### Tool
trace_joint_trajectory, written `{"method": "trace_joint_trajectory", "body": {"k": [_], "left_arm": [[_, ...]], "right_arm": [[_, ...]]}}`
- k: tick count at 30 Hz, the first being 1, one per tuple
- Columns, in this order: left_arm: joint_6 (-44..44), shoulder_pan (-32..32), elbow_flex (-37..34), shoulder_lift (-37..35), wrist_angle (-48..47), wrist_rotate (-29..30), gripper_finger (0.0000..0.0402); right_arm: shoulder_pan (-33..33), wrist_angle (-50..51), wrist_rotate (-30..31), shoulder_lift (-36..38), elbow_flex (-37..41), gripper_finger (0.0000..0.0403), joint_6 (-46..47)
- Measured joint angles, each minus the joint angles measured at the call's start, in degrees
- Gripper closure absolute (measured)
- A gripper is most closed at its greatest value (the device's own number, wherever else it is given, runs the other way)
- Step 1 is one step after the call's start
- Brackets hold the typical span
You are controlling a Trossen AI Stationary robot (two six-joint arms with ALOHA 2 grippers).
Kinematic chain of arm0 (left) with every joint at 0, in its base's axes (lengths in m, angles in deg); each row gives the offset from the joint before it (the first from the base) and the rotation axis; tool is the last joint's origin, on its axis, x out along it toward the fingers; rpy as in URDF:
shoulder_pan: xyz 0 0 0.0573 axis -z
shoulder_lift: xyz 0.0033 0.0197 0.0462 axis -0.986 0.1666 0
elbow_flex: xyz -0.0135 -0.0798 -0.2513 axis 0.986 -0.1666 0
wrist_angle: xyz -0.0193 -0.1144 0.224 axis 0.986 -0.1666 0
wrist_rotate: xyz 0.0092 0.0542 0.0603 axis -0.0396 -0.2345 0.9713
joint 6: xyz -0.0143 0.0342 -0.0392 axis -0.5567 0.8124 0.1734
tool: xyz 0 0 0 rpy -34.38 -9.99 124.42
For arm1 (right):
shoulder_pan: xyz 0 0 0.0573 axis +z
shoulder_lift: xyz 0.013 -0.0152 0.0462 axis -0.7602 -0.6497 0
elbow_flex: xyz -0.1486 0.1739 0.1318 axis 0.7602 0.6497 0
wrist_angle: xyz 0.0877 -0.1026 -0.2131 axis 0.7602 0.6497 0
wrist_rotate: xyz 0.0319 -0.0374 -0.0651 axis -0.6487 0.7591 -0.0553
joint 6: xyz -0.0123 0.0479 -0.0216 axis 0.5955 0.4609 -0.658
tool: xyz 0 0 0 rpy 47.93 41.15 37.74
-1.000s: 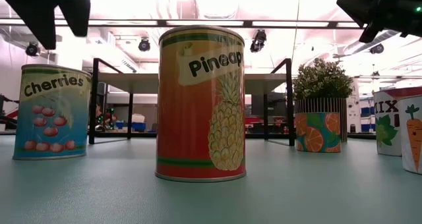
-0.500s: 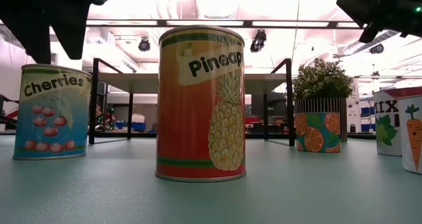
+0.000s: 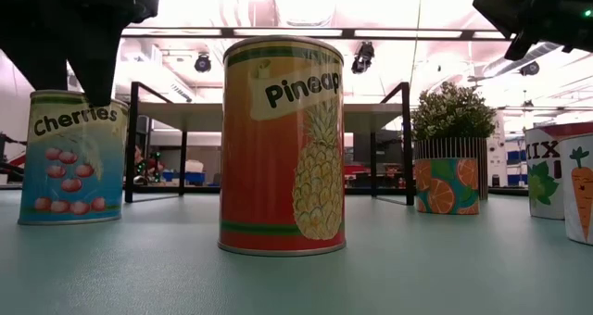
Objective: Pick and place cans onto a shelf
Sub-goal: Put the canned cherries on the shelf
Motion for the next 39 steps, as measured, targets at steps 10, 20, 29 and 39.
{"method": "trace_joint_trajectory", "body": {"k": [10, 20, 29, 39], "left_arm": [[-0.2, 0.0, -1.5, 0.0, 1.5, 0.7, 0.005], [1.7, 0.0, -2.1, 0.0, 4.7, -0.4, 0.0096], [29.1, -0.2, 13.5, 0.0, -0.3, -1.0, 0.0089], [63.3, -9.5, 34.9, 1.0, -11.1, 13.4, 0.0091]], "right_arm": [[0.0, 0.0, 0.0, 0.0, 0.0, 0.0394, 0.0], [0.0, 0.0, 0.0, 0.0, 0.0, 0.0394, -0.1], [0.0, 0.0, 0.0, 0.0, 0.0, 0.0394, 0.0], [0.0, 0.0, 0.0, 0.0, 0.0, 0.0394, 0.9]]}}
